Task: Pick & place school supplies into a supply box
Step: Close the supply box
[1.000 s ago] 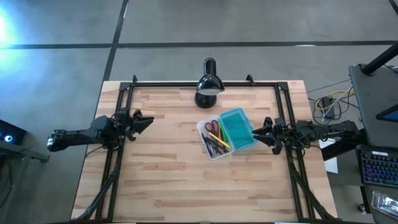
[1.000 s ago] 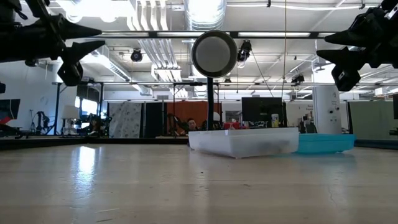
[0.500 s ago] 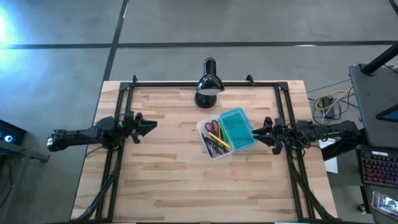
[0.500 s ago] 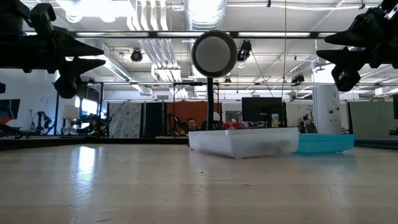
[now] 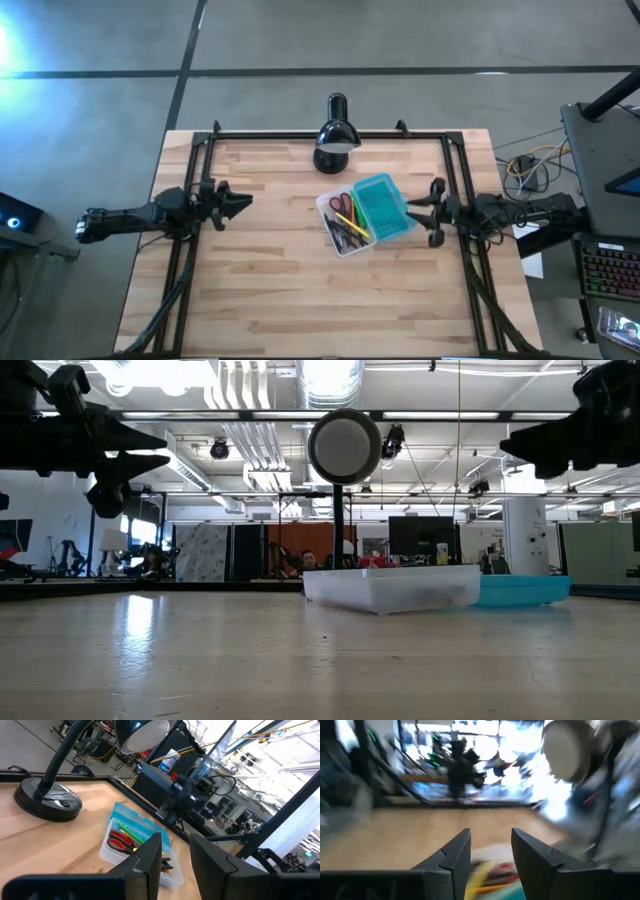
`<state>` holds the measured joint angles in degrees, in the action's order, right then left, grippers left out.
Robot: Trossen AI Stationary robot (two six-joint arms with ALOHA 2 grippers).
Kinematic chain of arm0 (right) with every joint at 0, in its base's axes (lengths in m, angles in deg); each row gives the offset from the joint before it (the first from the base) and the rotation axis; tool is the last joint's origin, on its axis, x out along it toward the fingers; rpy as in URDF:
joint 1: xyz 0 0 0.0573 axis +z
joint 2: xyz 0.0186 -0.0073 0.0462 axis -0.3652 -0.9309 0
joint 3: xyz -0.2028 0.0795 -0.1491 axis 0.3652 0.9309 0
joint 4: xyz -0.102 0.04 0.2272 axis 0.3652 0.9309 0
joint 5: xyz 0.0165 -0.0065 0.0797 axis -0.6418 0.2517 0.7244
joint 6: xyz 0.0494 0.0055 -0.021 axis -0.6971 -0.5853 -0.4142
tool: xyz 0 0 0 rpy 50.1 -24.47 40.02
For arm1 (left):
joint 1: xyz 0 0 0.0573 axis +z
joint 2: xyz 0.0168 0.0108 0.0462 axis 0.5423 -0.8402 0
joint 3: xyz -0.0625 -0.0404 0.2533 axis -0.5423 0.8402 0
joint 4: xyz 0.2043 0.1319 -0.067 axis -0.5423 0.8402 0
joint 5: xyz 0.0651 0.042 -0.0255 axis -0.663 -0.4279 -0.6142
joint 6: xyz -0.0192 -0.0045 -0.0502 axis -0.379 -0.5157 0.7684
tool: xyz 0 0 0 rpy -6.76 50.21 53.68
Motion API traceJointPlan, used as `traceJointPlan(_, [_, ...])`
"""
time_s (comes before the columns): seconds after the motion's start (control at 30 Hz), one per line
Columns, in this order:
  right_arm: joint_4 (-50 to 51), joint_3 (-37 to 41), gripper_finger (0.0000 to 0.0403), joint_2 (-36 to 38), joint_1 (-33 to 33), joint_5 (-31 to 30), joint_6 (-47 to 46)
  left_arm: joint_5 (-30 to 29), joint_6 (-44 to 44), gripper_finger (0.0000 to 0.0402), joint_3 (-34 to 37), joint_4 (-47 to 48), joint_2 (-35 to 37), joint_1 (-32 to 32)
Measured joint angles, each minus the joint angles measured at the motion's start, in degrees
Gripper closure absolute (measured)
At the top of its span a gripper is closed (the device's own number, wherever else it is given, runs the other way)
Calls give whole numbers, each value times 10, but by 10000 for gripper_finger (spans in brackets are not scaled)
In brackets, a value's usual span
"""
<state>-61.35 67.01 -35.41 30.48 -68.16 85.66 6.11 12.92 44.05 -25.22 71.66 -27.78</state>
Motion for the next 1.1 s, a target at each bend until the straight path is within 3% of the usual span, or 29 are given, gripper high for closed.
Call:
traceJointPlan(0.07, [-27, 1, 273, 1, 0, -33, 86, -10, -12, 316, 0, -3, 0, 0])
traceJointPlan(0.13, [-61, 0, 276, 3, 0, -48, 133, -55, 8, 316, 0, -25, -1, 1])
traceJointPlan(0.3, [-125, 1, 276, 2, -1, -96, 408, -95, 242, 316, -10, -43, -1, 1])
traceJointPlan(0.4, [-178, 0, 274, 1, -1, -118, 548, -113, 266, 316, -14, -52, -1, 1])
traceJointPlan(0.5, [-268, 1, 279, 2, -1, -110, 570, -135, 281, 316, -13, -62, -1, 1])
traceJointPlan(0.63, [-383, 0, 287, 2, -1, -106, 538, -166, 334, 316, -14, -83, -1, 1])
traceJointPlan(0.7, [-438, 0, 291, 1, -1, -121, 447, -167, 367, 316, -14, -101, -1, 2])
traceJointPlan(0.83, [-509, 0, 301, -6, -3, -288, 87, -139, 367, 318, -25, -135, -13, 1])
traceJointPlan(0.93, [-490, -1, 306, -9, -9, -407, -34, -159, 347, 321, -55, -134, -50, 1])
traceJointPlan(1.0, [-422, -1, 308, -19, -9, -395, -40, -169, 322, 321, -83, -134, -89, 1])
traceJointPlan(1.1, [-287, -13, 307, -48, -8, -274, -75, -168, 304, 322, -135, -109, -170, 1])
